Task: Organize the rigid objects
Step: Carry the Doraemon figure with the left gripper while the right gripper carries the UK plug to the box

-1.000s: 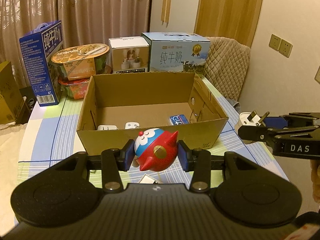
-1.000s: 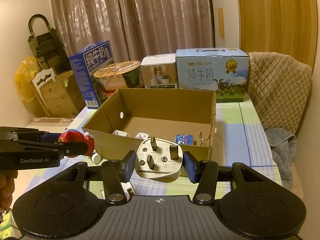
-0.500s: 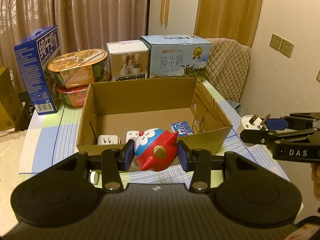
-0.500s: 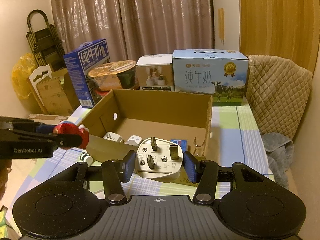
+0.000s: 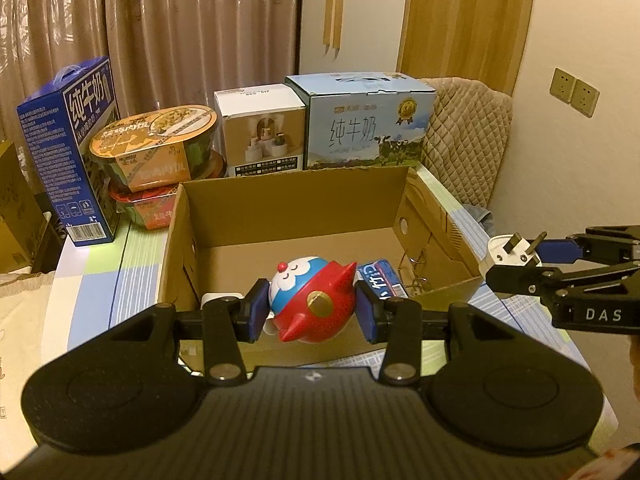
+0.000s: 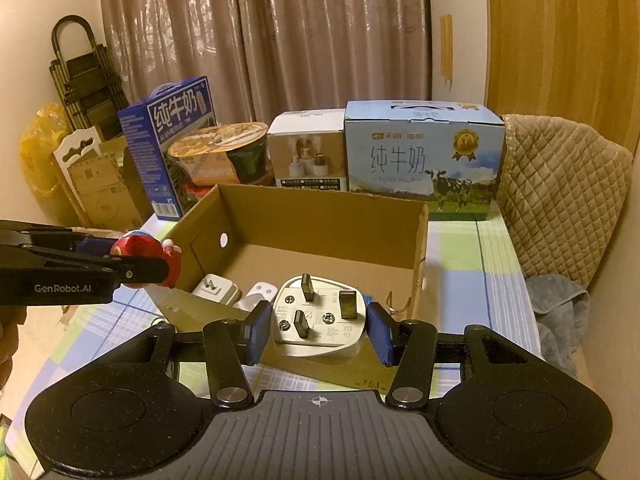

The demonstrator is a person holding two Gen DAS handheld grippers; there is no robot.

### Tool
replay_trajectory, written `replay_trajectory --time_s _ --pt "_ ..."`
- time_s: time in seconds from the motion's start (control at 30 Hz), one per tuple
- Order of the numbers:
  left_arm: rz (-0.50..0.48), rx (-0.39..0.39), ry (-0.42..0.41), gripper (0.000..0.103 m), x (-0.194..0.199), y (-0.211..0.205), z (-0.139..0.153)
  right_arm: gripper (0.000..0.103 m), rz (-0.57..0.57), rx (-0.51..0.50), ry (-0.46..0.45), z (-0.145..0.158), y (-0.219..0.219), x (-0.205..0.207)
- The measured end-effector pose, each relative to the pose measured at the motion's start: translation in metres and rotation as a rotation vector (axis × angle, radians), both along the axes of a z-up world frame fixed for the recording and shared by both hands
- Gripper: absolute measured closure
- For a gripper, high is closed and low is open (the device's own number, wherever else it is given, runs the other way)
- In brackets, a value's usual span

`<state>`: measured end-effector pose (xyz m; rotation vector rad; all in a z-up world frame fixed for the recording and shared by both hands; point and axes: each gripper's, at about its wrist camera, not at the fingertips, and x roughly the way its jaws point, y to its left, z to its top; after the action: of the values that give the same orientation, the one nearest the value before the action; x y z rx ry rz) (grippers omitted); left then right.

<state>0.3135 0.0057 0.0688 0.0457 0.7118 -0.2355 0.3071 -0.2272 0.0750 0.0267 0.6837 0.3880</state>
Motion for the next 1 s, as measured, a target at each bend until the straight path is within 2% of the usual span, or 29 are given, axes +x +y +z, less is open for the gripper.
replay_trajectory --time_s 0.33,0.57,0.83,1.0 --pt "0.013 -0.012 0.023 0.063 0.028 0.007 -0.015 0.055 0.001 -0.001 0.023 -0.015 0.007 0.028" --pt "0.030 -0.027 0.027 0.063 0.061 0.016 -0.020 0.055 -0.015 0.008 0.042 -0.026 0.008 0.058" --pt "0.033 -0.067 0.095 0.063 0.098 0.013 -0.050 0.055 -0.047 0.016 0.099 -0.051 0.007 0.095" --pt "0.036 -0.052 0.122 0.063 0.116 0.009 -0.070 0.055 -0.060 0.022 0.128 -0.064 0.006 0.109"
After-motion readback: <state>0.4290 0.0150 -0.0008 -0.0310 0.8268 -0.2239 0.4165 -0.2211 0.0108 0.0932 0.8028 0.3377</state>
